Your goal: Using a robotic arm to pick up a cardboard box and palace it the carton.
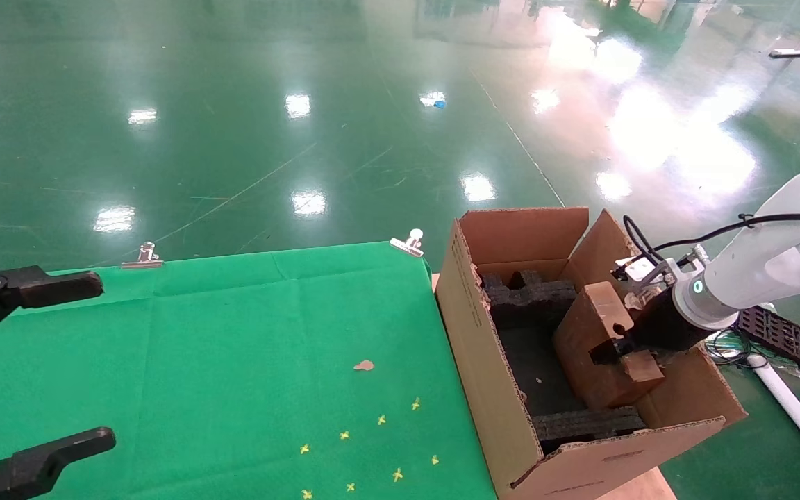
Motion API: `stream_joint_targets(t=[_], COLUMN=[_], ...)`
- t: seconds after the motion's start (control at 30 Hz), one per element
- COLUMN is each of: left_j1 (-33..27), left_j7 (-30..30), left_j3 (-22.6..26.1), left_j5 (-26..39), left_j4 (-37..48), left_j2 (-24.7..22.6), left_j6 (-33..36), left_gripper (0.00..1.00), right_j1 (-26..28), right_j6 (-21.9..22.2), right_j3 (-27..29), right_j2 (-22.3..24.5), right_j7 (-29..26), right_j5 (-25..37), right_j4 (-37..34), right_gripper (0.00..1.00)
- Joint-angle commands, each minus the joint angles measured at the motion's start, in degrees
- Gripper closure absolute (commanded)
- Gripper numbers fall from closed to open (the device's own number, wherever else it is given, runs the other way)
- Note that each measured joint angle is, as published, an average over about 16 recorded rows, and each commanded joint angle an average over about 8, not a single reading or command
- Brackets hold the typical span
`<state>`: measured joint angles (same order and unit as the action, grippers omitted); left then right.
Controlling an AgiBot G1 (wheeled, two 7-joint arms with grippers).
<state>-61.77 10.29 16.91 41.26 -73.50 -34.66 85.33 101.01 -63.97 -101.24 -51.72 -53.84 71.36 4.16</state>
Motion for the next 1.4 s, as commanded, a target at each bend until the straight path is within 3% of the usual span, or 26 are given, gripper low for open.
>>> stream_joint_targets(t=[0.03,0.8,0.97,1.4], left_j1=[0.0,0.0,0.0,0.0], left_j7=[0.0,0.0,0.0,-0.1], left_j3=[0.0,0.1,0.1,0.1], left_j5=[0.0,-0.1,-0.1,-0.1], left_j4=[0.0,0.0,0.0,0.0], left_j2=[0.0,0.0,0.0,0.1], left_j6=[0.0,0.0,0.0,-0.1], left_gripper=[0.0,0.0,0.0,0.0], right_j1=[0.1,2.6,7.5,27.3], right_j6=[-0.3,-3.2,-5.4,-11.5], right_j3=[0.0,-0.4,0.1,1.6], right_j2=[-0.3,-1.9,-1.6,-0.7], right_j7=[0.2,1.7,3.5,9.0], right_j5=[0.1,0.7,0.0,-1.6], right_j4=[-0.5,-2.6,-2.2,-0.1], right_gripper=[0.0,0.0,0.0,0.0])
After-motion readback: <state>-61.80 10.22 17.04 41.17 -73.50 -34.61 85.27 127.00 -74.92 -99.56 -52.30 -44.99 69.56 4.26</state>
